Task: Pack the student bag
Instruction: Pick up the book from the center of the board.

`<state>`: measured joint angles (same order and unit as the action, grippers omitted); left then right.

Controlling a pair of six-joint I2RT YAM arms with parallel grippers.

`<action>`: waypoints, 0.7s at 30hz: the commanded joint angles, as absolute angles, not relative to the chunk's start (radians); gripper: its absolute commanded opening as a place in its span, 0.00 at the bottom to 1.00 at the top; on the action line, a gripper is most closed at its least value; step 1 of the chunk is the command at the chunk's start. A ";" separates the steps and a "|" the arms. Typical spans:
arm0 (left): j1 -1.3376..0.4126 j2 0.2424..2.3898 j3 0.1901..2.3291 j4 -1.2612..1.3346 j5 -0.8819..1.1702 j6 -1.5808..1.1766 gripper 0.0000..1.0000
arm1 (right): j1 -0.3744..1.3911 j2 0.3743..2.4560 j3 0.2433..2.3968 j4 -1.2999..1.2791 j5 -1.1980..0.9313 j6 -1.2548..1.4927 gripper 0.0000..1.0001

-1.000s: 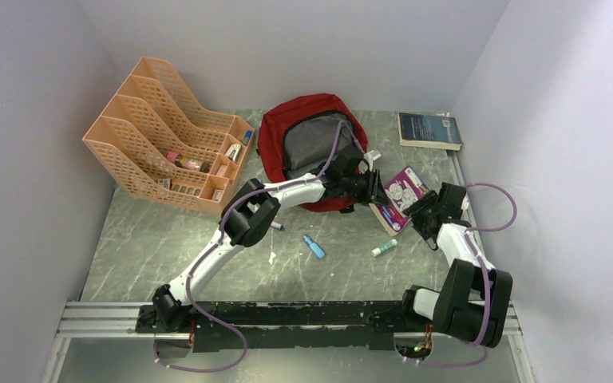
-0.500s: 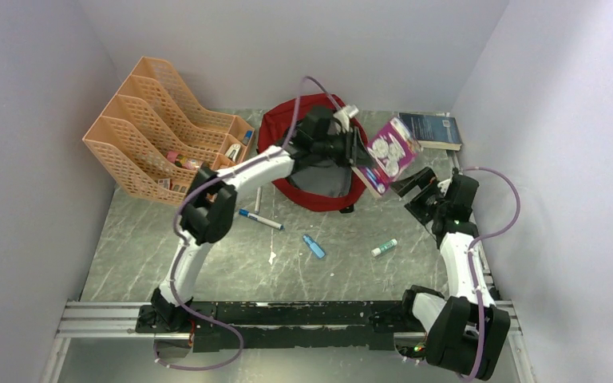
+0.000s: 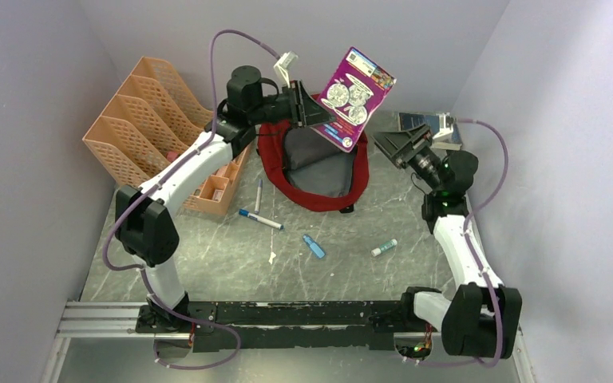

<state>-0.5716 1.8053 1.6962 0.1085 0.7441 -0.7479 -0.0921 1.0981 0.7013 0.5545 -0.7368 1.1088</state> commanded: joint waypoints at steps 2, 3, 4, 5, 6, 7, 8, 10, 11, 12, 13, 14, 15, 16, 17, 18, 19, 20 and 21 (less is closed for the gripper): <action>-0.554 1.754 1.679 0.185 0.801 -0.711 0.05 | 0.016 1.193 0.817 0.850 -0.716 1.213 1.00; -0.554 1.750 1.678 0.183 0.803 -0.709 0.05 | 0.038 1.213 0.842 0.826 -0.706 1.203 1.00; -0.554 1.747 1.676 0.189 0.810 -0.710 0.05 | 0.053 1.231 0.864 0.800 -0.693 1.194 1.00; -0.554 1.744 1.673 0.198 0.815 -0.714 0.05 | 0.064 1.248 0.883 0.769 -0.680 1.183 1.00; -0.553 1.741 1.670 0.209 0.824 -0.722 0.05 | 0.072 1.262 0.900 0.727 -0.668 1.171 1.00; -0.554 1.738 1.667 0.221 0.830 -0.728 0.05 | 0.079 1.274 0.919 0.694 -0.656 1.158 1.00; -0.553 1.734 1.665 0.231 0.837 -0.734 0.05 | 0.083 1.281 0.922 0.682 -0.645 1.152 1.00; -0.554 1.728 1.661 0.246 0.848 -0.740 0.05 | 0.087 1.286 0.922 0.658 -0.626 1.146 1.00; -0.554 1.724 1.662 0.241 0.849 -0.736 0.05 | 0.088 1.289 0.933 0.617 -0.621 1.131 1.00; -0.554 1.720 1.664 0.234 0.848 -0.728 0.05 | 0.090 1.290 0.945 0.567 -0.611 1.102 1.00; -0.553 1.717 1.666 0.228 0.848 -0.720 0.05 | 0.094 1.288 0.954 0.523 -0.596 1.076 1.00; -0.553 1.715 1.667 0.224 0.850 -0.717 0.05 | 0.096 1.284 0.955 0.509 -0.587 1.059 1.00; -0.553 1.714 1.666 0.229 0.856 -0.720 0.05 | 0.097 1.284 0.948 0.522 -0.585 1.055 1.00; -0.554 1.715 1.662 0.244 0.864 -0.730 0.05 | 0.097 1.289 0.941 0.542 -0.590 1.059 1.00; -0.554 1.713 1.656 0.264 0.873 -0.745 0.05 | 0.097 1.297 0.936 0.563 -0.598 1.069 1.00; -0.554 1.713 1.649 0.288 0.883 -0.759 0.05 | 0.097 1.308 0.931 0.591 -0.608 1.080 1.00; -0.553 1.711 1.643 0.308 0.891 -0.773 0.05 | 0.097 1.319 0.927 0.618 -0.621 1.092 1.00; -0.553 1.710 1.642 0.323 0.899 -0.783 0.05 | 0.097 1.330 0.921 0.647 -0.633 1.106 1.00; -0.554 1.708 1.642 0.337 0.908 -0.791 0.05 | 0.097 1.339 0.913 0.689 -0.646 1.123 1.00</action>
